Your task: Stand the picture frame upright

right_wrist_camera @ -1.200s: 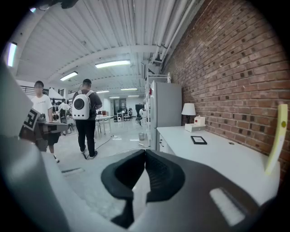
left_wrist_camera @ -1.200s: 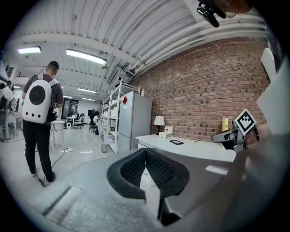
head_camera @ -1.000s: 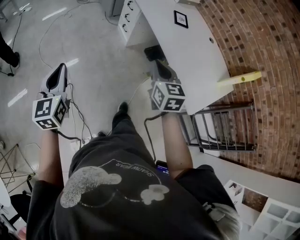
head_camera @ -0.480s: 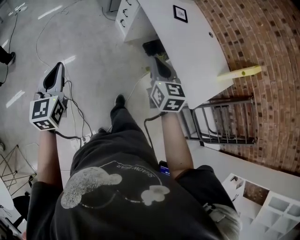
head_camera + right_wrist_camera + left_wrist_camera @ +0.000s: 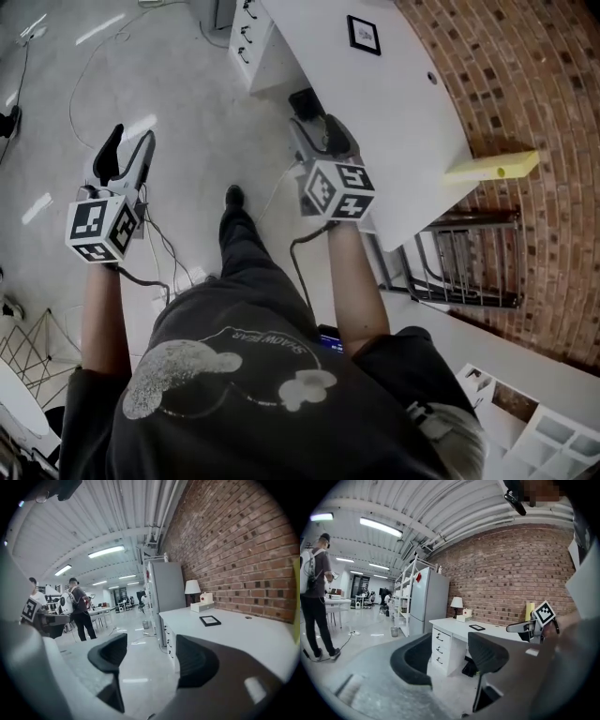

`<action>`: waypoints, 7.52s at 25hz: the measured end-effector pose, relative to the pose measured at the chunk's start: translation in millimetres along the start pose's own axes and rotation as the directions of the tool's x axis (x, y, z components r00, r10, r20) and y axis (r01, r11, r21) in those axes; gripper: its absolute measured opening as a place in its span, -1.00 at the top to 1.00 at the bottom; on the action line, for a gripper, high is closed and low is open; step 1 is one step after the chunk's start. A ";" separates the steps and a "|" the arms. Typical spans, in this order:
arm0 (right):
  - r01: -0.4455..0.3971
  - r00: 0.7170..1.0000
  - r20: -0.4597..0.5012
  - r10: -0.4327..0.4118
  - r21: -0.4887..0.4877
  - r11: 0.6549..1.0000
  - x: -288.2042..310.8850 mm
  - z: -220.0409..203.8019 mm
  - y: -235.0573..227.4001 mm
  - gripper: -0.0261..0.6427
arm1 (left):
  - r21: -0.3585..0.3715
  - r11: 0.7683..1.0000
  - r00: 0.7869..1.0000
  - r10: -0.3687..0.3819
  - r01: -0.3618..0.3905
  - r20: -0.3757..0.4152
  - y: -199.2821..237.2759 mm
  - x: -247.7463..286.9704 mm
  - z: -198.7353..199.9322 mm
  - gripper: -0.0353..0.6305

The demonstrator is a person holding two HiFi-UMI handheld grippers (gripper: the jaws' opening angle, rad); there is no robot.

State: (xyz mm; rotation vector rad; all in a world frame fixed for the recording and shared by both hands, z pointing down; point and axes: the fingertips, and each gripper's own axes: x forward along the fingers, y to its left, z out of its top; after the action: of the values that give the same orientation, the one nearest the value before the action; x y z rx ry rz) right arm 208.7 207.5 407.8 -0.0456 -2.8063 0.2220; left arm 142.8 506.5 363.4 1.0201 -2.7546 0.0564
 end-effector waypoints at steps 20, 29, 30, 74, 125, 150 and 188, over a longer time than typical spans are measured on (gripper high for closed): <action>0.135 0.991 -0.026 -0.132 0.173 0.976 130.1 56.8 -203.2 -0.08 | 0.012 0.975 0.974 -0.220 0.221 -0.051 -46.6 287.0 60.7 -0.23; 0.221 0.975 -0.020 -0.221 0.185 0.958 148.8 62.2 -239.0 -0.08 | 0.039 0.931 0.930 -0.361 0.364 -0.061 -76.1 371.7 71.1 -0.23; 0.237 0.971 -0.023 -0.237 0.189 0.953 151.7 61.8 -244.0 -0.08 | 0.037 0.924 0.923 -0.379 0.381 -0.065 -78.0 384.0 70.3 -0.23; 0.863 0.419 -0.458 -0.784 0.470 0.186 247.6 2.5 -382.4 -0.08 | 0.050 0.220 0.217 -0.856 0.974 -0.469 -223.8 741.2 29.2 -0.23; 0.858 0.450 -0.450 -0.771 0.458 0.233 243.6 15.6 -412.1 0.69 | -0.082 0.317 0.205 -0.768 0.945 -0.607 -264.2 708.2 -17.1 -0.23; 0.815 0.526 -0.111 -0.843 0.348 0.462 216.7 118.3 -432.8 0.69 | -0.029 0.290 0.233 -0.821 0.957 -0.521 -329.6 704.1 39.7 0.55; 0.773 0.619 -0.013 -0.785 0.187 0.606 233.6 135.8 -630.6 0.74 | 0.238 0.357 0.427 -0.800 0.903 -0.421 -471.7 859.9 60.8 0.63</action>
State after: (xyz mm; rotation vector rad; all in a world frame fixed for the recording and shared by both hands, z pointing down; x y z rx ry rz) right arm -60.0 -421.9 454.6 1.2393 -2.5532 0.2455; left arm -199.1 -409.5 461.9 2.2979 -1.6432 0.6083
